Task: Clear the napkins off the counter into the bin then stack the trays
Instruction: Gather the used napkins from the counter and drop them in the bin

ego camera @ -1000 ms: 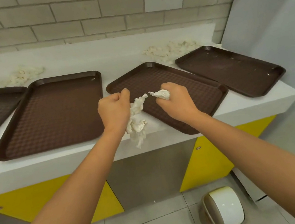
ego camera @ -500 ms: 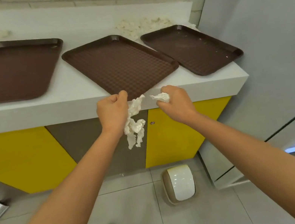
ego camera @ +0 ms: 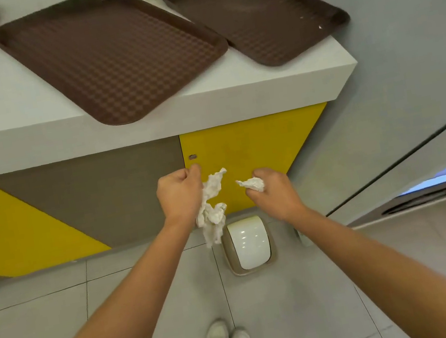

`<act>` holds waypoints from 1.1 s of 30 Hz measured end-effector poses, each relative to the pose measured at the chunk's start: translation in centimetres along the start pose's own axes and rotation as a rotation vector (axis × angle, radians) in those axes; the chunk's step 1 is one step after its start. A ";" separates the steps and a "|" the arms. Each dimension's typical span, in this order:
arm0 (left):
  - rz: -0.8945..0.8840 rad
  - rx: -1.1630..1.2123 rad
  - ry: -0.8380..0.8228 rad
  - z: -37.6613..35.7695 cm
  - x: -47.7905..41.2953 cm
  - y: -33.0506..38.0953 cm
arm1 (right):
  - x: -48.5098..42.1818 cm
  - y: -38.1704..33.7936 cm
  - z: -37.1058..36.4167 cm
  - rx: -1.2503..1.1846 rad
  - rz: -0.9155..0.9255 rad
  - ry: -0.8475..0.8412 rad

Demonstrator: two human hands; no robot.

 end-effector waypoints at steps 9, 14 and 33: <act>0.116 -0.086 -0.047 -5.8 -0.8 -7.8 | 0.3 10.5 -4.5 0.024 -0.297 -0.015; 0.272 -0.120 -0.065 -7.9 -0.8 -13.8 | 0.7 15.0 -7.3 0.054 -0.421 -0.026; 0.513 -0.152 -0.010 -13.9 2.0 -35.6 | 10.3 35.3 -22.5 -0.026 -0.773 -0.200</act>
Point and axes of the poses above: each hand's wrist, its own x-axis away from the middle knuckle, its own z-axis out of the back of the hand, y = z × x, the point moved 9 cm from there along -x, towards the middle knuckle, and after that the axes turned 14 degrees about y, right-handed, at the moved point
